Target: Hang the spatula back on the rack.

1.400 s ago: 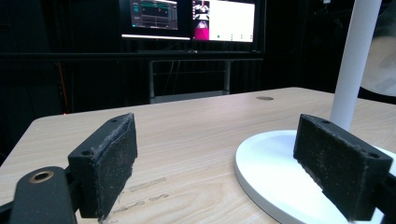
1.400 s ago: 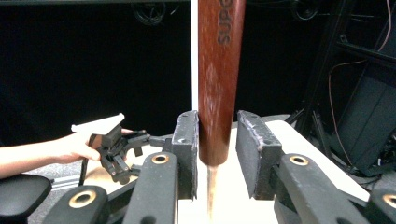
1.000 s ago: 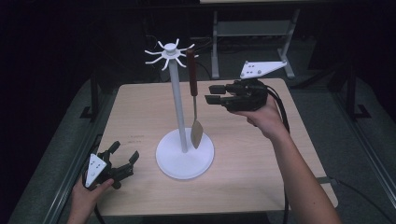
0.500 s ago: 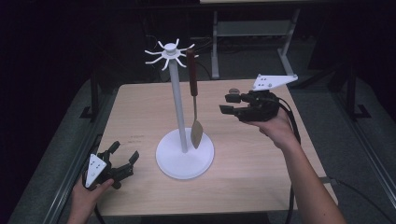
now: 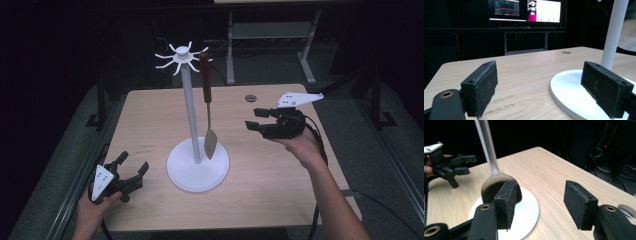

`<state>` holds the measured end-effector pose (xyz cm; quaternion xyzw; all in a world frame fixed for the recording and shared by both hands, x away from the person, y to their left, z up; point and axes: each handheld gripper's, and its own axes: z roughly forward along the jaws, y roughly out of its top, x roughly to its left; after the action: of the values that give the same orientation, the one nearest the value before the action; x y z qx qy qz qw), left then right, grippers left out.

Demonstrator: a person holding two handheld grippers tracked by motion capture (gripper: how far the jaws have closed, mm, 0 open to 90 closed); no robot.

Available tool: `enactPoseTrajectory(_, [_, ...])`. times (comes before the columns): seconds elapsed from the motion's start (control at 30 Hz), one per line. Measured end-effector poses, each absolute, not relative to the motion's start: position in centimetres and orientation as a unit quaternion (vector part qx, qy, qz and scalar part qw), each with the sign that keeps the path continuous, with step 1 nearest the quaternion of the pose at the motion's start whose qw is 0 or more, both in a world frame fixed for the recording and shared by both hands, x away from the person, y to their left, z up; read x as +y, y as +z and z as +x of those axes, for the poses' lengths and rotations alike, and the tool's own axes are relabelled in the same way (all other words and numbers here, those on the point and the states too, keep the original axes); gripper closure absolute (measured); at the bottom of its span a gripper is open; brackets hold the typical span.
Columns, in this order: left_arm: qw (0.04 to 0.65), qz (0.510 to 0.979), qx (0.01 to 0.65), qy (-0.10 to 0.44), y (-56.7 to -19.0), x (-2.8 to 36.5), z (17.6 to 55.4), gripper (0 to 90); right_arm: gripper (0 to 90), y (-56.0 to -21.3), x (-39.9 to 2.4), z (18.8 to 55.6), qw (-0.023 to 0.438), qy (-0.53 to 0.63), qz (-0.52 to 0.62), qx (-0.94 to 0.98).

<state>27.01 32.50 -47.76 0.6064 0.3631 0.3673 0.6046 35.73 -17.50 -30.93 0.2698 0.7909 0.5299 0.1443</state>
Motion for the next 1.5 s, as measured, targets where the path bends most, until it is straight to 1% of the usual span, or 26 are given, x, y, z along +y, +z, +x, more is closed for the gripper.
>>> enactPoseTrajectory(0.37, [0.604, 0.607, 0.363, 0.368, -47.8, 32.5, 27.0, 13.4, 37.4, -33.7, -18.6, 35.5, 0.150, 0.503, 0.307, 0.793])
enactPoseTrajectory(0.43, [0.604, 0.607, 0.363, 0.368, -47.8, 32.5, 27.0, 13.4, 34.7, -34.1, -18.8, 35.4, 0.152, 0.493, 0.315, 0.797])
enactPoseTrajectory(0.5, [0.604, 0.607, 0.363, 0.368, -47.8, 32.5, 27.0, 13.4, 34.9, -34.5, -18.9, 35.3, 0.162, 0.486, 0.318, 0.798])
enactPoseTrajectory(0.73, [0.604, 0.607, 0.363, 0.368, -47.8, 32.5, 27.0, 13.4, 32.9, -36.2, -20.0, 34.8, 0.162, 0.469, 0.345, 0.797])
enactPoseTrajectory(1.2, [0.604, 0.607, 0.363, 0.367, -47.8, 32.5, 27.0, 13.4, 23.9, -39.7, -22.2, 33.7, 0.169, 0.420, 0.400, 0.797])
enactPoseTrajectory(1.5, [0.604, 0.607, 0.363, 0.367, -47.8, 32.5, 27.0, 13.4, 20.5, -41.7, -23.2, 32.8, 0.160, 0.398, 0.423, 0.798])
